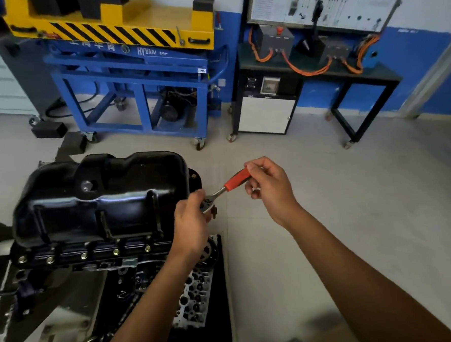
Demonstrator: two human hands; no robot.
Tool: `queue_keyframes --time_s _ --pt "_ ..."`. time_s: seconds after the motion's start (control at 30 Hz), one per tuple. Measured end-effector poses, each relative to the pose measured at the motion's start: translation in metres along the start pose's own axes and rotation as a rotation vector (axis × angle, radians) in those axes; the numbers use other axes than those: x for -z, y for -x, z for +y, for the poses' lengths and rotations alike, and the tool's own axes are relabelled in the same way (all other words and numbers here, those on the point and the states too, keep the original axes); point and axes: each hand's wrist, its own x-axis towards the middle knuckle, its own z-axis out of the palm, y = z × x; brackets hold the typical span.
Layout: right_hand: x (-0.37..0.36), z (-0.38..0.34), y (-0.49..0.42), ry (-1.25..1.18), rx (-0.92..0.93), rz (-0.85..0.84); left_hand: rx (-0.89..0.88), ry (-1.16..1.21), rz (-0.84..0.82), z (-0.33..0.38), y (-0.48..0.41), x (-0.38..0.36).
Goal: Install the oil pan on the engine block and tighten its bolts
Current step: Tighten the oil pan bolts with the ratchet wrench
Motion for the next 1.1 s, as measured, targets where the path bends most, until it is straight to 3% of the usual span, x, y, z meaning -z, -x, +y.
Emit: queue_keyframes --time_s 0.27,0.6,0.97,1.1 --pt "0.003 0.001 0.018 -0.043 -0.008 0.054 0.052 0.001 0.003 0.005 -0.002 0.001" --pt "-0.024 -0.036 0.011 -0.101 0.052 0.015 -0.166 0.112 -0.160 0.041 0.010 0.018" --pt "-0.038 -0.016 0.047 -0.083 0.061 -0.103 -0.138 0.065 0.064 0.029 0.013 0.054" --pt "-0.034 -0.015 0.054 -0.072 0.062 -0.110 -0.232 0.009 0.128 0.018 0.018 0.049"
